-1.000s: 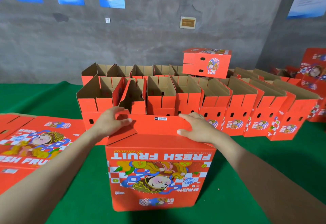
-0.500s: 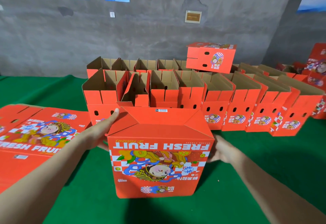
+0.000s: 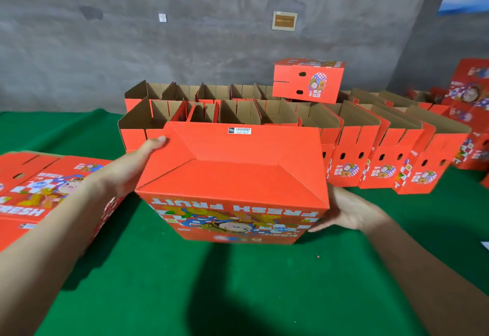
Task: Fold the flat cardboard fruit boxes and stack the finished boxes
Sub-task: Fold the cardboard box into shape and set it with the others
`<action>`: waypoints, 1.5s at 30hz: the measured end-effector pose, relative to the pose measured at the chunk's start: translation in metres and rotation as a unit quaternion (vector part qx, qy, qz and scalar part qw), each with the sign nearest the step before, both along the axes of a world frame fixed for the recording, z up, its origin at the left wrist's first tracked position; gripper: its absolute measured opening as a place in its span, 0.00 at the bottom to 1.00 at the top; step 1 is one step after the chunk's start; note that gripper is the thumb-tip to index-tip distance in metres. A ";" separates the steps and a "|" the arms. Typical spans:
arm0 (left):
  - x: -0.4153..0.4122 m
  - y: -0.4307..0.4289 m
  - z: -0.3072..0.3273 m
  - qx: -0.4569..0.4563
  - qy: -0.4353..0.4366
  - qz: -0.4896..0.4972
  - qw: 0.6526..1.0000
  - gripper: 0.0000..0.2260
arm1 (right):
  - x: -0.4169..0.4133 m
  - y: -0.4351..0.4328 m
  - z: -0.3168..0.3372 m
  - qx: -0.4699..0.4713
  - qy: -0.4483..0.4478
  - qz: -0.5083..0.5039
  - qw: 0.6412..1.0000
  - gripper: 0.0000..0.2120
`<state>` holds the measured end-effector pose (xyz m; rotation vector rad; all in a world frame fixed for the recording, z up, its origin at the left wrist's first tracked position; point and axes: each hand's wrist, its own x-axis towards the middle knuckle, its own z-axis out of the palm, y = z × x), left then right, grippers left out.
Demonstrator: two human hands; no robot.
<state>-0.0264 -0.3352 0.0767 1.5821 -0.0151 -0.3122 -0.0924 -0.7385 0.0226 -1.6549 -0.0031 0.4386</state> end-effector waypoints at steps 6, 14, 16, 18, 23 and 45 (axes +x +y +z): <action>-0.011 0.018 -0.015 0.000 0.013 -0.085 0.996 0.36 | -0.017 -0.004 0.000 0.085 -0.043 -0.022 0.995 0.30; -0.015 -0.004 -0.055 0.202 0.014 -0.037 0.979 0.12 | -0.037 0.016 -0.001 -0.156 -0.207 0.014 0.966 0.37; -0.015 -0.010 -0.061 0.179 0.011 -0.017 0.984 0.16 | -0.039 0.017 -0.005 -0.206 -0.222 0.015 0.953 0.39; -0.016 -0.015 -0.067 0.153 -0.001 0.006 0.988 0.22 | -0.040 0.019 -0.012 -0.247 -0.227 0.035 0.941 0.41; -0.010 -0.023 -0.076 0.128 -0.022 0.025 0.991 0.27 | -0.039 0.021 -0.033 -0.337 -0.258 -0.013 0.906 0.47; -0.023 -0.077 -0.085 0.016 -0.014 0.021 1.000 0.28 | -0.055 0.029 -0.141 -0.489 -0.284 0.039 0.824 0.20</action>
